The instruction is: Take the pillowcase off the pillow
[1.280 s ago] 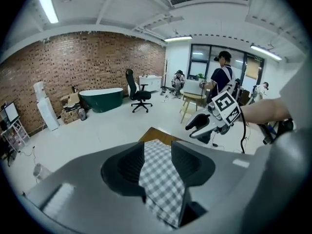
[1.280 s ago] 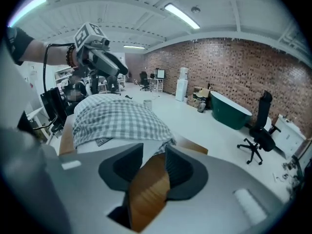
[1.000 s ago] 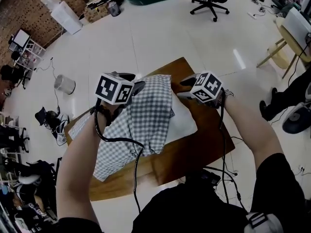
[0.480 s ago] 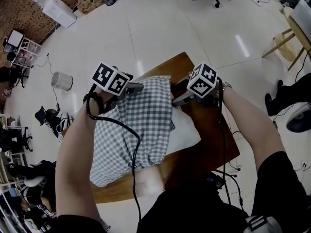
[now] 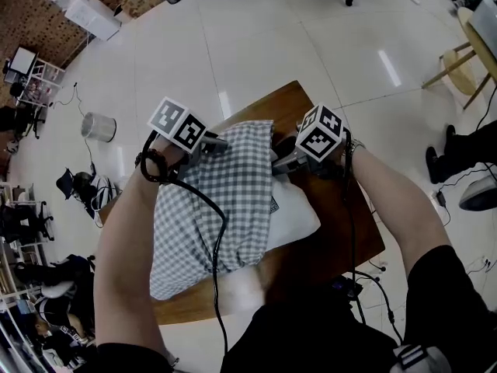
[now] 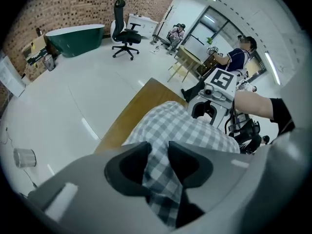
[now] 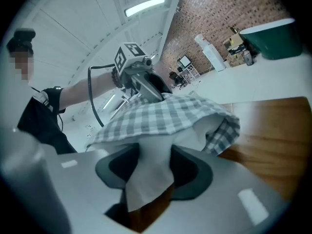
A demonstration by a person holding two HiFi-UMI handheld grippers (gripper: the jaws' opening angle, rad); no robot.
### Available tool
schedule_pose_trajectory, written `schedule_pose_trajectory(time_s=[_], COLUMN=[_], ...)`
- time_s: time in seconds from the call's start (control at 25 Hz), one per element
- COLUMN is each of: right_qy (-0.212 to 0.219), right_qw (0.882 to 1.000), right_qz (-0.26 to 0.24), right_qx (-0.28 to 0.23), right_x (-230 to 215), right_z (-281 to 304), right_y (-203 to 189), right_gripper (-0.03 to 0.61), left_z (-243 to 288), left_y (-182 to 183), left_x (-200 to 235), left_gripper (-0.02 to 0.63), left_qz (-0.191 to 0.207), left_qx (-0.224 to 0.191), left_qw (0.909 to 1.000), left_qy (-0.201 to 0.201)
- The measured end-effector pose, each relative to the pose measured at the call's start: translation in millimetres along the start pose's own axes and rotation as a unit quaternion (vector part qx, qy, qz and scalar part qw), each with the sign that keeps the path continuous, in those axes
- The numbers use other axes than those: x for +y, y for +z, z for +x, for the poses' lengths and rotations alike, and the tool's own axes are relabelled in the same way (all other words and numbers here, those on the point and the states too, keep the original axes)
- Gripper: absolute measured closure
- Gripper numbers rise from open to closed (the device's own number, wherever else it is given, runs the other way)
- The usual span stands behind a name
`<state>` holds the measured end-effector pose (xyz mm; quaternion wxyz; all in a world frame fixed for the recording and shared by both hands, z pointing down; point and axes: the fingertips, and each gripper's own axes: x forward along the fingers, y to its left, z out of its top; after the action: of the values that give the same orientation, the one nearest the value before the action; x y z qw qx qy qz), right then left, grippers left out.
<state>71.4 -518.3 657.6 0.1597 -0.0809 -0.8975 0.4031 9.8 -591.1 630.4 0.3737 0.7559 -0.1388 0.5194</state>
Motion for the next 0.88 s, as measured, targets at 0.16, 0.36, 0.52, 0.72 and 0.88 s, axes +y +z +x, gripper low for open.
schedule_pose_trajectory(time_s=[0.16,0.36,0.52,0.72,0.88], right_qy=[-0.050,-0.139,-0.198,-0.244,-0.280], right_qw=[0.998,0.983,0.963,0.939,0.911], right_qz=[-0.040,-0.115,-0.180,-0.243,-0.302], right_qx=[-0.013,-0.021,-0.011,-0.001,0.009], right_x=[12,38,67,106,135], right_z=[-6,-19,-25,-26,-28], right_y=[-2,3,-6,-14,-18], right_gripper=[0.532,0.554,0.557,0.557,0.558], left_z=[-12,-31,-44,-55,-60], left_y=[3,5,-6,-27,-38], left_x=[5,3,6,4,6], left_gripper=[0.577,0.594,0.606,0.606,0.606], left_qz=[-0.009,-0.025,-0.026,-0.029,-0.040], left_qx=[-0.020,-0.040,-0.033,-0.032,-0.025], left_qw=[0.9993,0.9970,0.9923,0.9895,0.9859], left_qy=[0.031,0.061,0.116,0.138,0.160])
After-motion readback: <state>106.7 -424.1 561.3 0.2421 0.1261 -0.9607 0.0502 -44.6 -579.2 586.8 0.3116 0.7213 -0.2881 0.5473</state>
